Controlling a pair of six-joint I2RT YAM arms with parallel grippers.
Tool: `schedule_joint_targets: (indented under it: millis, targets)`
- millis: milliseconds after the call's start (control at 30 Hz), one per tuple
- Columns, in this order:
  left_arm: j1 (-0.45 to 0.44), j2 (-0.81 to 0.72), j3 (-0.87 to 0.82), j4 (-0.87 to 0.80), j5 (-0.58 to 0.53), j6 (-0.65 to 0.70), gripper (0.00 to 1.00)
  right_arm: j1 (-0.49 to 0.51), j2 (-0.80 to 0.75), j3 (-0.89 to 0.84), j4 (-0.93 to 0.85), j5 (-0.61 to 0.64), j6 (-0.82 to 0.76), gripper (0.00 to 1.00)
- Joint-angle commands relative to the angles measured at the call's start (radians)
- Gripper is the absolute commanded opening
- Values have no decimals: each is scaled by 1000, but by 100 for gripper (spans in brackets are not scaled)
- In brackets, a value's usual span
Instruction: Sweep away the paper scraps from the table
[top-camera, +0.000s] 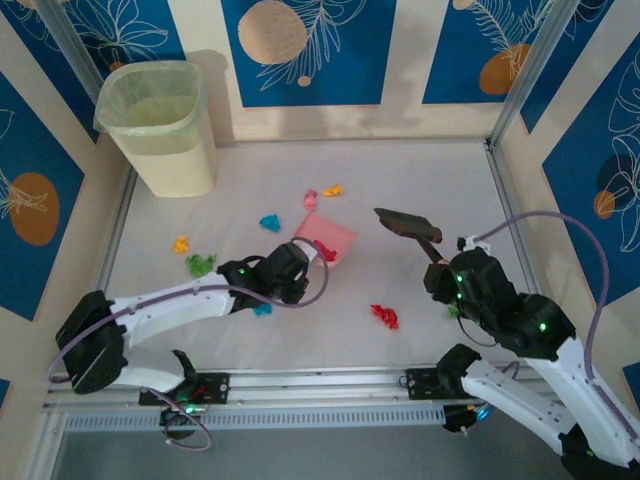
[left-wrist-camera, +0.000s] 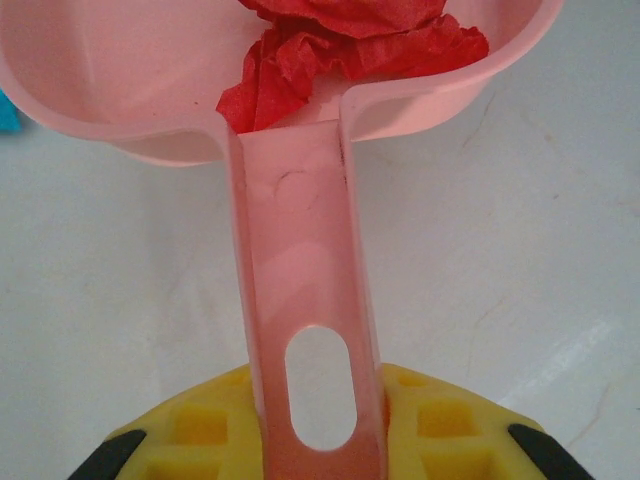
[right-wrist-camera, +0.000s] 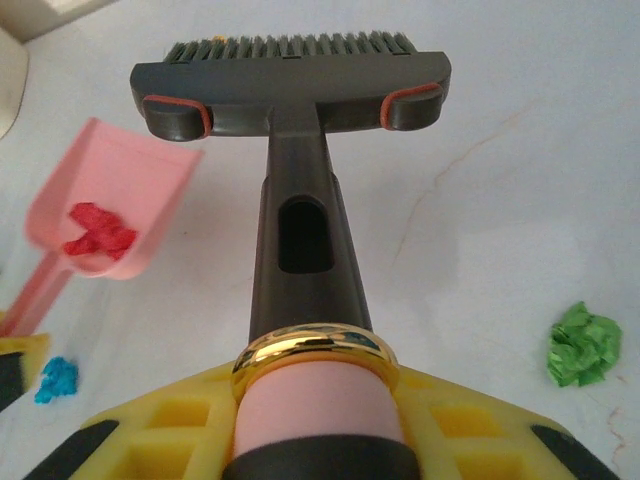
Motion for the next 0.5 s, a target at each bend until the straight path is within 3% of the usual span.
schedule_joint_targets:
  millis: [0, 267, 467]
  targets:
    - [-9, -52, 1, -42, -40, -57, 0, -21, -62, -37, -22, 48, 45, 0]
    - [1, -107, 184, -310, -130, -143, 0, -29, -58, -70, 10, -23, 29, 0]
    - [85, -66, 419, -498, -125, -134, 0, -34, -33, -123, 85, -120, 48, 0]
